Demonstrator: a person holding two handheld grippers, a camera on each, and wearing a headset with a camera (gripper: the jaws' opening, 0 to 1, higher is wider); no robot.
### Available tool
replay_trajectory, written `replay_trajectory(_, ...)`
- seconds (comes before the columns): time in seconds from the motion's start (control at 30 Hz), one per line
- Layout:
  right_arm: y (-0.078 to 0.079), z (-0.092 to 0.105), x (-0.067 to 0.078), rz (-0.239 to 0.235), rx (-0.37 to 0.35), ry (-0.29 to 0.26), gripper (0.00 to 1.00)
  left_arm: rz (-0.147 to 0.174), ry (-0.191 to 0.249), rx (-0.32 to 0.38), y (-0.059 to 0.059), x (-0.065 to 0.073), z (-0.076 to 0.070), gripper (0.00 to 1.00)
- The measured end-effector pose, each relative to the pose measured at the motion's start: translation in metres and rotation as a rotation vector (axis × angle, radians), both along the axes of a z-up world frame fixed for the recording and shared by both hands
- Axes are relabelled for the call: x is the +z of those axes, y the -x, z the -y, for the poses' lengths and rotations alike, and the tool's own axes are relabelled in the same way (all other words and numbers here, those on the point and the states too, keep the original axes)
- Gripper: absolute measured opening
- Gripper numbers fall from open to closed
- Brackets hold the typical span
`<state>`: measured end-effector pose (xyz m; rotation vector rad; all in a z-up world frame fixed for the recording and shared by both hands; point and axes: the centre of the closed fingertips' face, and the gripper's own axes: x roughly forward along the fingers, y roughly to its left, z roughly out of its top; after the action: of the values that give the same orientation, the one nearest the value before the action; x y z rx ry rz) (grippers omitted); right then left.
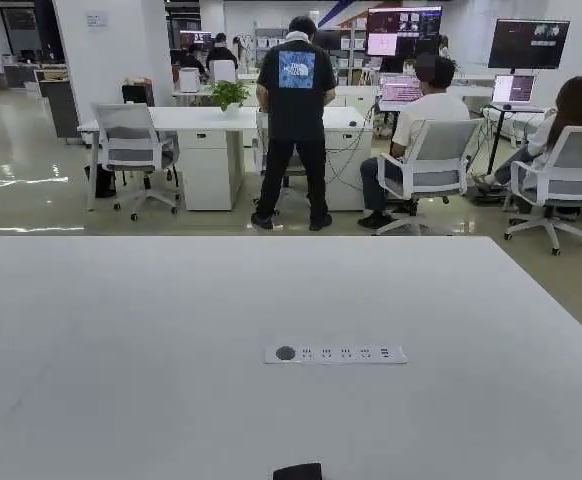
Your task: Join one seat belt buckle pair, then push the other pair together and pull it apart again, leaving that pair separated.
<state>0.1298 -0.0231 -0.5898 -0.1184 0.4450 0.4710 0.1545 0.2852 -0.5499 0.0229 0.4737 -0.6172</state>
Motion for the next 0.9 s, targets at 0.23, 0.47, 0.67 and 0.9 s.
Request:
replay_trajectory(0.23,-0.0002,0.0006,-0.0020,-0.001,0.001,0.001,0.94,0.001,0.001,0.001,-0.0004,-0.0002,0.0005,0.99)
replay_trajectory(0.47,-0.0014,-0.0004,-0.0029,-0.001,0.003,-0.003,0.93,0.001,0.002,0.001,-0.0011,0.0000,0.0003,0.99)
replay_trajectory(0.67,-0.0019,-0.0009,-0.0034,-0.002,0.004,-0.006,0.93,0.003,0.001,0.004,-0.0018,0.0007,-0.0011,0.99)
replay_trajectory(0.9,-0.0006,-0.0020,-0.0011,-0.002,0.004,-0.008,0.93,0.002,0.001,0.004,0.0001,-0.0007,-0.0011,0.99)
